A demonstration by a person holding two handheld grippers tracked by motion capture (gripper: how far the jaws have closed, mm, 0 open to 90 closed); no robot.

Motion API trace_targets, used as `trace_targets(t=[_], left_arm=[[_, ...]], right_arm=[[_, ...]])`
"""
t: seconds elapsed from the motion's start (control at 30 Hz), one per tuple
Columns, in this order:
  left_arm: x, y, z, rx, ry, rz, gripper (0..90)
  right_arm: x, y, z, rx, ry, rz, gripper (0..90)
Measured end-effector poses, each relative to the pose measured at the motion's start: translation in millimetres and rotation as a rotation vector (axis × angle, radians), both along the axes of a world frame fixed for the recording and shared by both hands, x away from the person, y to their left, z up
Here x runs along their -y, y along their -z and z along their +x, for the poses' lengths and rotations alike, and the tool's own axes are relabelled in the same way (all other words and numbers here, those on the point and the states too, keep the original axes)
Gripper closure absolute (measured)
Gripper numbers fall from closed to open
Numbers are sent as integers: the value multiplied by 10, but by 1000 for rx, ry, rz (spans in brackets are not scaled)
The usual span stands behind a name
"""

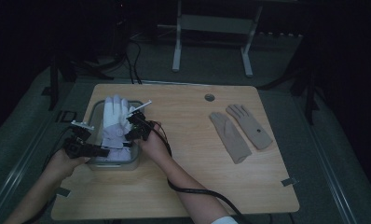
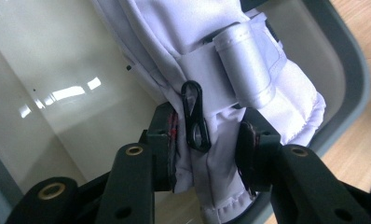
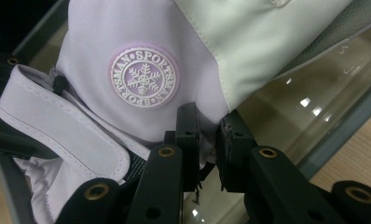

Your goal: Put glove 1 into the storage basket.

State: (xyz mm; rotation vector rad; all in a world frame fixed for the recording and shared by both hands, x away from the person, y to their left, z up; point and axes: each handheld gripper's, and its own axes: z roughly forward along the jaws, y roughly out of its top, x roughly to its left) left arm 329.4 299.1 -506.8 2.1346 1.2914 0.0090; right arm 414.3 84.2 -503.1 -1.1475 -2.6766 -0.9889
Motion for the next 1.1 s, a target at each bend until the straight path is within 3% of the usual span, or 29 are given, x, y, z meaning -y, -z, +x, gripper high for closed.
trace_targets(t=[0.2,0.27,0.3,0.47,0.5,0.63,0.67,0.8,0.83,1.0,1.03,1.1], left_arm=[[62,-5,-11,20,-23,63,526],[97,-22,-36,76,-58,106,505],[100,-24,-36,79,-59,113,506],[101,5,-19,65,-53,105,506],[101,9,-18,66,-54,108,506],[96,5,-26,68,-61,99,507],[88,-10,-39,74,-61,88,507],[83,-69,-83,112,-84,68,507],[84,-135,-119,139,-95,39,507],[152,-201,-152,161,-83,13,505],[201,-215,-155,169,-73,1,502],[256,-224,-157,187,-66,-14,475]], right_arm=[[-33,-16,-6,10,-1,-40,802],[-53,-16,-16,8,-3,-56,798],[-60,-15,-19,14,-5,-63,796],[-77,-23,-21,12,-9,-81,780],[-81,-45,-20,15,-26,-92,689],[-42,-82,-9,11,-39,-74,626],[0,-117,-3,13,-65,-19,459],[32,-212,-31,42,-80,3,400],[83,-306,-41,71,-79,33,371],[210,-455,-59,105,-96,66,251],[305,-532,-83,132,-115,79,202],[374,-567,-91,143,-120,86,195]])
